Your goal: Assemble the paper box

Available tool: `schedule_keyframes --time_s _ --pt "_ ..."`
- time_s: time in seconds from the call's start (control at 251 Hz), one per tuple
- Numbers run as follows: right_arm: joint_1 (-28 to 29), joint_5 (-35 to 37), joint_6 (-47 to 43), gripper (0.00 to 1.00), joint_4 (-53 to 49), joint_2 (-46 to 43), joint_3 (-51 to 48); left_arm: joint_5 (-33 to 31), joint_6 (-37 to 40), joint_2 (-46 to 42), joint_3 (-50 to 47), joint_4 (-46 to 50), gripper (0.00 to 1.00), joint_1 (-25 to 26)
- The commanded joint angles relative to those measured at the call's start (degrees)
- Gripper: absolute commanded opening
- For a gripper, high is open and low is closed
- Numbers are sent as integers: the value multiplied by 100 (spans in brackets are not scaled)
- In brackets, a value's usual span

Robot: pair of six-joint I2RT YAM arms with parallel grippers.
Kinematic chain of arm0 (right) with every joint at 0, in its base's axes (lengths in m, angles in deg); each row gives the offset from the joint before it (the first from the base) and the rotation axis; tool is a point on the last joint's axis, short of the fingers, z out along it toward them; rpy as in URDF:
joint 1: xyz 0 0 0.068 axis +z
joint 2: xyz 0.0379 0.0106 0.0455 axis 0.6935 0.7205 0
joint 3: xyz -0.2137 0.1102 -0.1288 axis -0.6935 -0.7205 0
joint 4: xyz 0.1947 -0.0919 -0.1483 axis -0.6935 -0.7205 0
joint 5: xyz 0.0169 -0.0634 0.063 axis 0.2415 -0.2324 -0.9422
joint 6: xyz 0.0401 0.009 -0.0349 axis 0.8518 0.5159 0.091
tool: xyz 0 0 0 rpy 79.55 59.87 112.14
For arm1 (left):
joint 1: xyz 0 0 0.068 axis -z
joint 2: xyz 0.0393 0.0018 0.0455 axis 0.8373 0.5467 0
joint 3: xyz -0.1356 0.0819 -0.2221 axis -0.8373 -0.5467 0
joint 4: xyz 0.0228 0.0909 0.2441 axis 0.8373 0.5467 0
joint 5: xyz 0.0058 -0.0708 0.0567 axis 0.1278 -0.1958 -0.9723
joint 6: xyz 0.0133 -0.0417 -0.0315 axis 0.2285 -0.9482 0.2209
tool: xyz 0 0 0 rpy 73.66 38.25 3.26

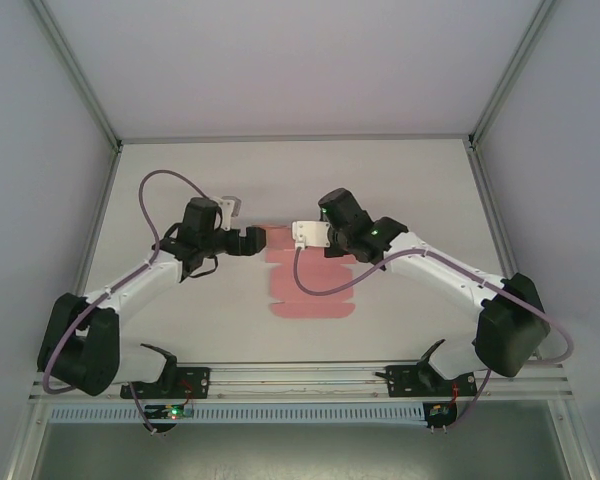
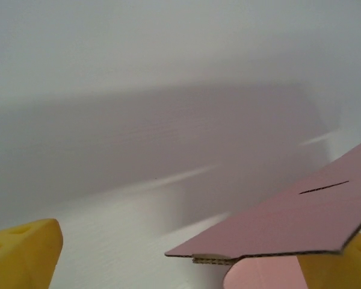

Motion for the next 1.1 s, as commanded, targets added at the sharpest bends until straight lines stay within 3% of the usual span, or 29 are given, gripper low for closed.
schedule_keyframes --time_s 0.0,0.184,0.327,0.551,0.654,0.914,1.093 --pt "40 141 -107 0 64 -9 84 -500 284 -533 409 535 100 -44" --pt "-30 -44 -128 0 -183 15 278 -528 800 -902 674 703 100 -52" --pt "-50 -252 -147 0 -240 16 336 249 1168 -454 1024 742 100 -50" --pt "-105 -572 -39 0 -349 -35 455 869 1603 209 1246 842 100 -49" --pt "-138 -654 40 0 -521 20 568 1603 1921 293 1168 794 100 -11" --pt "-158 -707 313 0 -602 277 789 1907 1890 567 1082 405 100 124" --pt "-96 -764 433 0 -516 358 784 1666 1671 964 1312 45 100 292"
